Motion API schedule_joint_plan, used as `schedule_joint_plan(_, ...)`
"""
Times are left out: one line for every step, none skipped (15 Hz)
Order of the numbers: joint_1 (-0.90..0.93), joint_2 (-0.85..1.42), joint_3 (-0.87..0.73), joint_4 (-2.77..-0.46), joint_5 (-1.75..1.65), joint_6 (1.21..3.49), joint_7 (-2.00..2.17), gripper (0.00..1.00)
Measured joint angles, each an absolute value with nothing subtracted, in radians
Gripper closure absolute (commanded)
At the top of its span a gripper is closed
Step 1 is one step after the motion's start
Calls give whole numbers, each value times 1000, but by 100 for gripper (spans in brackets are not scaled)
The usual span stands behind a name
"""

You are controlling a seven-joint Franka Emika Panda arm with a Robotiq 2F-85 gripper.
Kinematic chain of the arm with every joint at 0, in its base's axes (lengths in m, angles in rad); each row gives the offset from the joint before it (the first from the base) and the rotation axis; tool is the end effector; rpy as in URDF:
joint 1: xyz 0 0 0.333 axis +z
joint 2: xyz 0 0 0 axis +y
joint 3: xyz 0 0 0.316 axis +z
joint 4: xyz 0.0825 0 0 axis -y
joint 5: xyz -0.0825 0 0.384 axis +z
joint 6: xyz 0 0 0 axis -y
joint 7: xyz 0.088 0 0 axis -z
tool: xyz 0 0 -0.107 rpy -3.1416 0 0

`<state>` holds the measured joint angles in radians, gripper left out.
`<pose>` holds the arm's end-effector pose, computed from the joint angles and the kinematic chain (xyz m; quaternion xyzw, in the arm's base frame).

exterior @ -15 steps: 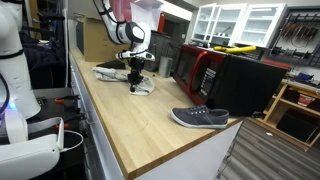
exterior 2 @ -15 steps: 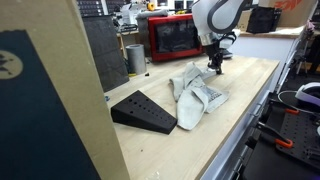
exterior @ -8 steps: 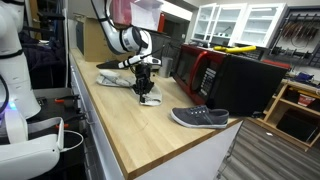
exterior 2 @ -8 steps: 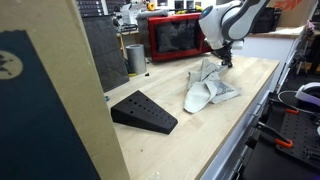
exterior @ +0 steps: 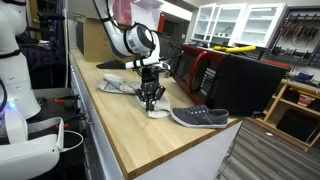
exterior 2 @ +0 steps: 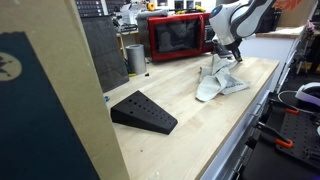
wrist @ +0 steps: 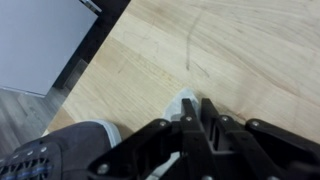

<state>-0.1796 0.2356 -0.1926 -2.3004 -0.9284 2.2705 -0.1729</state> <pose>0.4635 -0.2045 0.2348 0.9072 0.2410 -0.2052 0.2771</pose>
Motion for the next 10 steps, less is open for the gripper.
schedule_joint_plan(-186, 226, -186, -2293, -860, 2266, -226, 44)
schedule_joint_plan(-188, 215, -175, -2286, -783, 2250, -275, 36)
schedule_joint_plan(-188, 201, -162, -2278, -702, 2221, -316, 29)
schedule_joint_plan(-185, 185, -146, -2271, -622, 2180, -341, 21)
schedule_joint_plan(-180, 166, -131, -2267, -556, 2138, -356, 14)
schedule_joint_plan(-170, 146, -117, -2266, -499, 2094, -357, 8)
schedule_joint_plan(-157, 126, -105, -2266, -453, 2052, -351, 1)
schedule_joint_plan(-143, 108, -94, -2268, -415, 2016, -338, 0)
schedule_joint_plan(-127, 92, -83, -2271, -386, 1985, -314, 0)
schedule_joint_plan(-111, 76, -72, -2278, -356, 1964, -285, 0)
